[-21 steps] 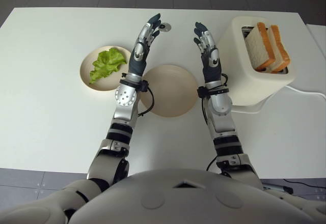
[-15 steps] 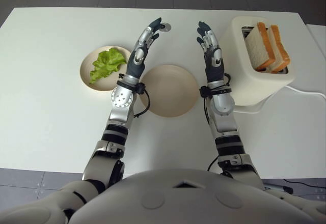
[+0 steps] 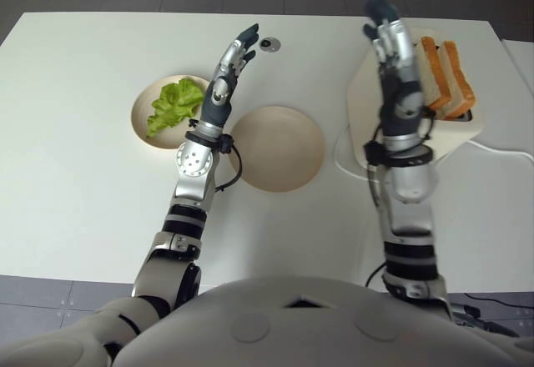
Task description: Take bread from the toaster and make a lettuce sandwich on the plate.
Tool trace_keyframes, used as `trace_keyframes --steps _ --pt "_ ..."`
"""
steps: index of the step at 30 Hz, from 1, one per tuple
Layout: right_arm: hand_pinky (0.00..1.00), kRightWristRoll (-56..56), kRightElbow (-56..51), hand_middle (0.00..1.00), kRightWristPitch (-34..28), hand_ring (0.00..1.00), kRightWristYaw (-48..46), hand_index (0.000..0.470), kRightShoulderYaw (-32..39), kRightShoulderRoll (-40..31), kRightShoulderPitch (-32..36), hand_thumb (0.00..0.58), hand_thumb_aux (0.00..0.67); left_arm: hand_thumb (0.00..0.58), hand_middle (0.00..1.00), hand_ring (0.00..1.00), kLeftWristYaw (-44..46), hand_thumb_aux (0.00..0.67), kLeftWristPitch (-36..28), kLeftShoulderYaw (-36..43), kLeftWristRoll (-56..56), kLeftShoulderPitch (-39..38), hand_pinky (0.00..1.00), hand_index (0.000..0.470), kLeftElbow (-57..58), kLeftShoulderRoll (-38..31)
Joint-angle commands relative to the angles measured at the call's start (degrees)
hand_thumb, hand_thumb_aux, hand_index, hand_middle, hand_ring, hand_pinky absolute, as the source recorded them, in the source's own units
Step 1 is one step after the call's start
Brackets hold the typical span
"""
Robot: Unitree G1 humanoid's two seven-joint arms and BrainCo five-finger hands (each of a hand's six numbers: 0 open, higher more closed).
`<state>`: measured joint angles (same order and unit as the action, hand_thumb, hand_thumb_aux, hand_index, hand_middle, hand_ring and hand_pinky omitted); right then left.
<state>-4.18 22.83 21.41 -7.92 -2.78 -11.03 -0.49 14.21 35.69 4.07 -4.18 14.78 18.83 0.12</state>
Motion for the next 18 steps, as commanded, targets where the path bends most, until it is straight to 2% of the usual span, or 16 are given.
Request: trace_keyframes --steps 1,4,8,13,18 --pt "0.00 5.0 4.5 0.00 -3.7 0.00 -2.6 0.000 -5.1 -4.4 -1.7 0.000 0.000 0.000 0.00 0.00 -0.5 0.000 -0.8 -0.4 -0.3 -0.5 0.00 0.000 -0.8 0.2" --pt "0.00 5.8 6.1 0.00 -5.3 0.00 -2.4 0.000 -12.3 -7.9 -2.5 0.000 0.000 0.000 0.00 0.00 -0.4 0.000 -0.8 -0.2 -0.2 -0.6 0.00 0.000 -0.9 0.3" --pt "0.00 -5.8 -1.4 0.00 -7.9 0.00 2.2 0.000 -20.3 -14.3 -1.1 0.000 0.000 0.000 0.00 0.00 -0.4 0.000 -0.8 -0.1 -0.1 -0.8 0.00 0.000 -0.9 0.4" --pt "0.00 -11.2 -5.9 0.00 -9.6 0.00 2.9 0.000 -23.8 -18.9 -3.0 0.000 0.000 0.000 0.00 0.00 -0.4 0.000 -0.9 -0.1 0.0 -1.3 0.00 0.000 -1.1 0.6" --pt "0.00 -14.3 -15.3 0.00 -10.0 0.00 2.4 0.000 -22.5 -22.8 -4.1 0.000 0.000 0.000 0.00 0.00 -0.8 0.000 -1.1 -0.3 0.0 -2.1 0.00 0.000 -2.0 0.4"
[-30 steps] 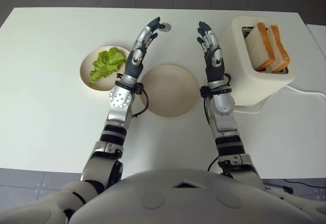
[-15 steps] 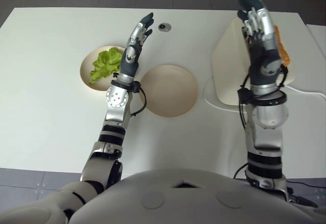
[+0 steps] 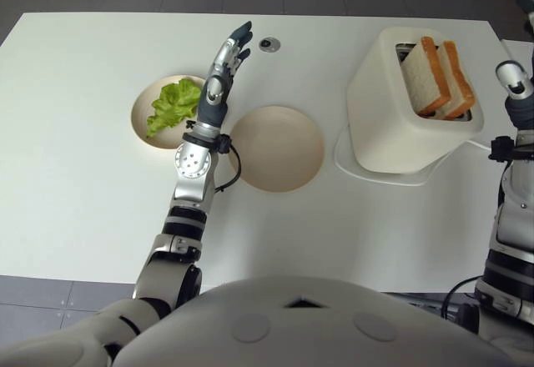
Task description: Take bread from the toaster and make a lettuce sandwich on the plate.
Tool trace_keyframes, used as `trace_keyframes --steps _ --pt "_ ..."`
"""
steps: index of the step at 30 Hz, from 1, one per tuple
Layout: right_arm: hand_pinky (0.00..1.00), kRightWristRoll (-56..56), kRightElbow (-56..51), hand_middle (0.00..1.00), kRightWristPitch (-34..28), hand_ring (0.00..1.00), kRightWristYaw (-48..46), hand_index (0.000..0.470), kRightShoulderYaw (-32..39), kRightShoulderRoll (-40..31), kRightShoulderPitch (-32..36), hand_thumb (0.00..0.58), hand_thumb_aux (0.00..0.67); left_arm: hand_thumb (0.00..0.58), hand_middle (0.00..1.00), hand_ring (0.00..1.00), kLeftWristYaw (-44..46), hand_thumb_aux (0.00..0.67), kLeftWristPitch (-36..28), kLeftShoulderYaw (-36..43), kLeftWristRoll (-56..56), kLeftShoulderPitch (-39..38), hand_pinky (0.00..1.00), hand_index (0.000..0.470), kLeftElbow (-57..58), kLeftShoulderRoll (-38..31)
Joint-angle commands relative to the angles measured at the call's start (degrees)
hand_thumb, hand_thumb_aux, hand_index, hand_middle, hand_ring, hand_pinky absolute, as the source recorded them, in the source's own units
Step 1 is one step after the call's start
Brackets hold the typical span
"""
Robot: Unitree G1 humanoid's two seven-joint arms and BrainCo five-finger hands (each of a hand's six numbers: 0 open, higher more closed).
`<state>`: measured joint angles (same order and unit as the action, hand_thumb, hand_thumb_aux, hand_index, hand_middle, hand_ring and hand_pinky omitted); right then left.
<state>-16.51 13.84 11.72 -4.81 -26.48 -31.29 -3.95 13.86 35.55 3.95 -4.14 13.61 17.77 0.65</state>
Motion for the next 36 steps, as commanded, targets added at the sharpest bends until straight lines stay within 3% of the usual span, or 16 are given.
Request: trace_keyframes --steps 1,9,19,20,21,22,23,24,25,26,36 --pt "0.00 -2.3 -7.8 0.00 -0.3 0.00 -0.8 0.000 1.8 -2.9 -0.5 0.000 0.000 0.000 0.00 0.00 -0.5 0.000 -1.0 -0.3 0.0 -1.1 0.00 0.000 -1.2 -0.2" --pt "0.00 -4.1 -14.5 0.00 2.4 0.00 -1.3 0.000 6.0 -4.8 -3.6 0.000 0.000 0.000 0.00 0.00 -0.5 0.000 -1.2 -0.6 -0.2 -1.4 0.00 0.000 -1.2 -0.5" --pt "0.00 -2.3 -12.7 0.00 7.4 0.00 -2.6 0.000 6.6 -6.1 -9.1 0.000 0.000 0.000 0.00 0.00 -0.2 0.000 -1.5 -0.6 -0.5 -1.8 0.00 0.000 -1.8 -0.8" --pt "0.00 -2.1 -12.2 0.00 7.7 0.00 -2.7 0.029 6.6 -6.2 -9.2 0.071 0.042 0.000 0.00 0.00 -0.2 0.000 -1.5 -0.6 -0.5 -1.9 0.00 0.000 -1.9 -0.8" --pt "0.00 -2.0 -12.0 0.00 7.9 0.00 -2.7 0.116 6.7 -6.3 -9.3 0.251 0.166 0.000 0.00 0.00 -0.3 0.000 -1.5 -0.6 -0.4 -1.9 0.00 0.000 -1.9 -0.8" --pt "0.00 -2.1 -11.9 0.00 8.0 0.00 -2.6 0.149 6.8 -6.5 -9.4 0.310 0.213 0.000 0.00 0.00 -0.3 0.000 -1.5 -0.6 -0.4 -1.9 0.00 0.000 -1.9 -0.8" --pt "0.00 -2.0 -11.6 0.00 8.2 0.00 -2.4 0.300 6.7 -6.6 -9.4 0.505 0.428 0.000 0.00 0.00 -0.3 0.000 -1.5 -0.6 -0.4 -1.9 0.00 0.000 -1.9 -0.7" --pt "0.00 -2.0 -11.2 0.00 8.4 0.00 -2.2 0.363 6.5 -6.8 -9.6 0.550 0.518 0.000 0.00 0.00 -0.2 0.000 -1.5 -0.5 -0.4 -1.8 0.00 0.000 -1.8 -0.7" --pt "0.00 -1.8 -10.8 0.00 8.5 0.00 -2.1 0.452 6.2 -6.8 -9.6 0.579 0.644 0.000 0.00 0.00 -0.1 0.000 -1.6 -0.4 -0.5 -1.8 0.00 0.000 -1.8 -0.6" --pt "0.00 -1.6 -10.1 0.00 8.7 0.00 -2.0 0.470 5.8 -6.8 -9.7 0.580 0.670 0.000 0.00 0.00 -0.1 0.000 -1.6 -0.4 -0.5 -1.7 0.00 0.000 -1.7 -0.7" --pt "0.00 3.6 -4.1 0.00 8.4 0.00 -3.1 0.470 3.6 -5.6 -8.6 0.580 0.670 0.000 0.00 0.00 0.1 0.000 -1.9 -0.4 -0.7 -1.7 0.00 0.000 -1.9 -0.7"
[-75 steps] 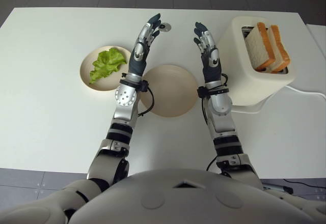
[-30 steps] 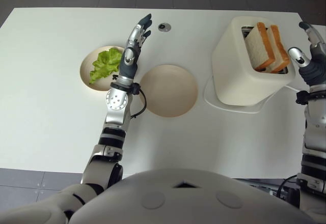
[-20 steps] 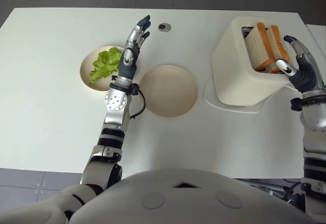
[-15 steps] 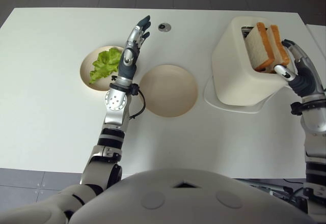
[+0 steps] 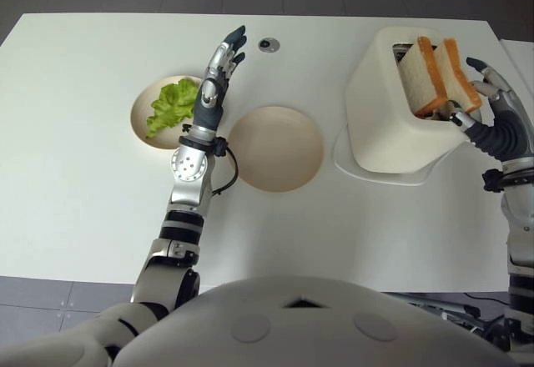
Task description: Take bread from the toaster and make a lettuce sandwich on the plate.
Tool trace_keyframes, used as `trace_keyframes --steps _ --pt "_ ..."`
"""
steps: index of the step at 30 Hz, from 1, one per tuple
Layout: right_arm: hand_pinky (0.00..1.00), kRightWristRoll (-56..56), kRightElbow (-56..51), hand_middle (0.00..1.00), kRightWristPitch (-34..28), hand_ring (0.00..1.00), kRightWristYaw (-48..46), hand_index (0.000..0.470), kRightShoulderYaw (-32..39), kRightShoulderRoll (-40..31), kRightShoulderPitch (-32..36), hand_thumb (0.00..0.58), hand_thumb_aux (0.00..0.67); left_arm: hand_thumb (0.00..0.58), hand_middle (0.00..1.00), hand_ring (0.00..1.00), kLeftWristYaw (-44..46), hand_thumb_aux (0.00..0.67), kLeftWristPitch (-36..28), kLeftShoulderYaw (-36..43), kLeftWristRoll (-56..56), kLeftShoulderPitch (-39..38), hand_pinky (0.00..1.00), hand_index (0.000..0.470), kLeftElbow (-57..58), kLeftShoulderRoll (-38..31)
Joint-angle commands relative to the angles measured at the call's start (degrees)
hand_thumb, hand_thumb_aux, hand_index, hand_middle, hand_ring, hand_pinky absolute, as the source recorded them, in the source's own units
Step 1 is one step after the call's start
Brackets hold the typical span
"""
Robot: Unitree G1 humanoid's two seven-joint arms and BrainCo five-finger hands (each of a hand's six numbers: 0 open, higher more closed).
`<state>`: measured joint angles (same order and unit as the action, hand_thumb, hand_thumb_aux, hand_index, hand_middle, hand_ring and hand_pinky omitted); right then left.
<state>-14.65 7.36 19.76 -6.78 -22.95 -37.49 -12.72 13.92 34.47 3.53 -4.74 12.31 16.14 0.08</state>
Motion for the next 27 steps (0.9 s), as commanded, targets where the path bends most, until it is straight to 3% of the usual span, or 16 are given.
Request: trace_keyframes --steps 1,6,7,9,11,20,27 --pt "0.00 2.1 2.5 0.00 0.2 0.00 -1.0 0.470 -0.1 0.7 0.6 0.580 0.670 0.000 0.00 0.00 0.1 0.000 -0.8 0.0 -0.1 -0.4 0.00 0.000 -0.3 -0.1" --pt "0.00 4.4 3.0 0.00 -1.2 0.00 0.6 0.470 -1.0 1.8 4.5 0.580 0.670 0.000 0.00 0.00 -0.1 0.000 -0.8 0.0 0.0 -0.5 0.00 0.000 -0.4 -0.1" --pt "0.39 5.4 3.1 0.39 -1.2 0.39 0.8 0.470 -1.2 2.2 5.3 0.580 0.670 0.000 0.00 0.00 -0.1 0.000 -0.8 0.0 0.0 -0.6 0.00 0.000 -0.4 -0.1" --pt "0.73 7.0 4.4 0.73 -1.7 0.73 1.6 0.470 -2.3 3.0 6.7 0.580 0.670 0.000 0.00 0.00 0.0 0.000 -0.9 0.2 0.0 -0.6 0.00 0.000 -0.6 0.0" --pt "1.00 7.2 4.7 1.00 -2.6 1.00 2.5 0.470 -3.1 3.4 8.2 0.580 0.670 0.000 0.00 0.00 0.1 0.000 -1.0 0.3 0.0 -0.7 0.00 0.000 -0.7 0.0" --pt "1.00 10.5 7.0 1.00 -7.4 1.00 7.5 0.470 -5.8 5.9 17.8 0.580 0.670 0.000 0.00 0.00 -0.5 0.000 -0.9 0.0 0.3 -0.6 0.00 0.000 -0.2 0.0" --pt "1.00 17.5 17.0 1.00 -10.4 1.00 6.1 0.470 0.6 11.3 22.1 0.580 0.670 0.000 0.00 0.00 -7.3 0.000 -4.7 -6.1 7.7 3.4 0.00 0.000 -2.4 -7.3"
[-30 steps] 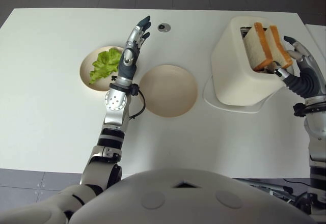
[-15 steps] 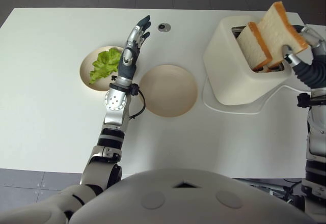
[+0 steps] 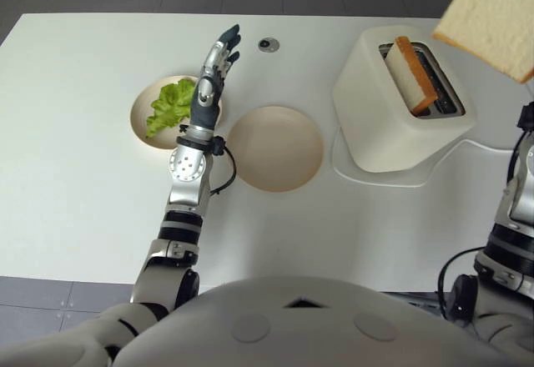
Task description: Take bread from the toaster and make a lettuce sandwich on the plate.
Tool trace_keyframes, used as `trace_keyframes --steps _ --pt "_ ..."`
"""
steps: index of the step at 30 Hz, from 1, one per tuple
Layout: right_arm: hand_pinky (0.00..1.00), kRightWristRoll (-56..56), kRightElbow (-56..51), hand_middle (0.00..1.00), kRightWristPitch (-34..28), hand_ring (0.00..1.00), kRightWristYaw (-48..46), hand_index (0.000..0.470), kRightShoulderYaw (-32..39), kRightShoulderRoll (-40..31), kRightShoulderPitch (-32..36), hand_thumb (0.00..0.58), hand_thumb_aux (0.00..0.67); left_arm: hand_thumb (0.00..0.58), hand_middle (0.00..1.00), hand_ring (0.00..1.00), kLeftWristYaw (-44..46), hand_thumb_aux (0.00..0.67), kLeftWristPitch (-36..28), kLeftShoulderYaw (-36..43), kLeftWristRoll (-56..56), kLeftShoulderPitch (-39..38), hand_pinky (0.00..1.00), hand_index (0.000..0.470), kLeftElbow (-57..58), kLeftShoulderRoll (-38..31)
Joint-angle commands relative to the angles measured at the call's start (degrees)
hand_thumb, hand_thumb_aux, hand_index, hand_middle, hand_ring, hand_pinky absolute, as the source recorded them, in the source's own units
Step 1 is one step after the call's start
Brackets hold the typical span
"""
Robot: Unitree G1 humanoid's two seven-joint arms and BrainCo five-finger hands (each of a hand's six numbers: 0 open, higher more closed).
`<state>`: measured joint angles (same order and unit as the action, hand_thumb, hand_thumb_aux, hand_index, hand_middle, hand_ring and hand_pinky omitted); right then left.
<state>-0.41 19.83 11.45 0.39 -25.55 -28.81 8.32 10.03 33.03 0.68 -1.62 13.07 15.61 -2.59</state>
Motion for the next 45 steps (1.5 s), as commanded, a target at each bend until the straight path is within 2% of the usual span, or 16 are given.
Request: trace_keyframes --steps 1,3,7,12,15,19,23,29,34,35,37,39,41,42,45 --pt "1.00 4.1 6.2 1.00 -2.9 1.00 -1.7 0.470 5.3 3.9 1.0 0.580 0.670 0.000 0.00 0.00 -5.8 0.000 -4.3 -4.5 8.3 3.3 0.00 0.000 -2.5 -6.9" --pt "1.00 5.6 8.0 1.00 -3.7 1.00 -3.0 0.470 9.8 6.8 0.1 0.580 0.670 0.000 0.00 0.00 -9.9 0.000 -5.9 -6.6 17.5 3.7 0.00 0.000 -5.0 -13.0" --pt "1.00 2.7 5.7 1.00 -2.8 1.00 -4.7 0.470 19.2 12.0 -3.3 0.580 0.670 0.000 0.00 0.00 -14.3 0.000 -12.6 -11.3 28.4 3.9 0.00 0.000 -7.3 -24.0" --pt "1.00 -2.6 -4.6 1.00 -2.5 1.00 -5.6 0.470 30.6 17.8 -4.5 0.580 0.670 0.000 0.00 0.00 -18.6 0.000 -20.5 -4.7 44.5 3.4 0.00 0.000 4.6 -34.3" --pt "1.00 -5.2 -14.3 1.00 0.2 1.00 -5.3 0.470 35.0 20.7 -4.7 0.580 0.670 0.000 0.00 0.00 -19.0 0.000 -22.8 0.8 48.9 4.6 0.00 0.000 10.7 -35.9" --pt "1.00 -8.3 -24.5 1.00 2.2 1.00 -4.5 0.470 37.0 21.7 -3.7 0.580 0.670 0.000 0.00 0.00 -19.2 0.000 -22.5 6.4 50.9 6.2 0.00 0.000 15.8 -36.1" --pt "1.00 -11.0 -31.2 1.00 0.8 1.00 -5.1 0.470 37.5 20.4 -2.7 0.580 0.670 0.000 0.00 0.00 -21.1 0.000 -22.2 10.5 51.9 8.1 0.00 0.000 20.1 -36.1" --pt "1.00 -13.1 -30.8 1.00 -1.5 1.00 -7.8 0.470 37.1 16.7 -3.1 0.580 0.670 0.000 0.00 0.00 -22.2 0.000 -20.1 14.0 51.2 9.4 0.00 0.000 23.7 -36.6" --pt "1.00 -14.7 -25.6 1.00 -3.0 1.00 -11.0 0.470 37.3 12.4 -5.1 0.580 0.670 0.005 0.00 0.00 -22.6 0.003 -18.0 15.7 50.2 9.3 0.00 0.002 24.9 -36.9" --pt "1.00 -14.8 -23.5 1.00 -2.8 1.00 -12.2 0.470 37.5 11.3 -6.0 0.580 0.670 0.062 0.00 0.00 -22.8 0.037 -17.9 15.8 50.2 9.4 0.00 0.026 25.0 -37.0" --pt "1.00 -15.4 -20.6 1.00 -2.7 1.00 -13.7 0.470 37.9 9.5 -7.5 0.580 0.670 0.100 0.00 0.00 -22.7 0.060 -17.4 16.3 50.0 9.5 0.00 0.042 25.2 -37.1" --pt "1.00 -16.2 -19.4 1.00 -2.7 1.00 -14.7 0.470 38.2 8.2 -8.2 0.580 0.670 0.175 0.00 0.00 -22.9 0.110 -17.0 16.8 49.7 9.6 0.00 0.077 25.6 -37.1" --pt "1.00 -17.3 -18.4 1.00 -1.6 1.00 -16.4 0.470 39.1 6.4 -9.4 0.580 0.670 0.385 0.00 0.00 -23.2 0.281 -16.6 17.3 49.5 9.9 0.00 0.197 26.1 -37.1" --pt "1.00 -17.7 -18.0 1.00 -1.2 1.00 -17.0 0.470 39.6 5.8 -9.9 0.580 0.670 0.443 0.00 0.00 -23.1 0.344 -16.1 17.6 49.4 10.0 0.00 0.241 26.2 -36.9" --pt "1.00 -18.7 -18.0 1.00 -0.3 1.00 -17.8 0.470 40.6 4.5 -10.4 0.580 0.670 0.478 0.00 0.00 -23.0 0.389 -15.1 18.4 49.0 9.9 0.00 0.273 26.2 -36.1"
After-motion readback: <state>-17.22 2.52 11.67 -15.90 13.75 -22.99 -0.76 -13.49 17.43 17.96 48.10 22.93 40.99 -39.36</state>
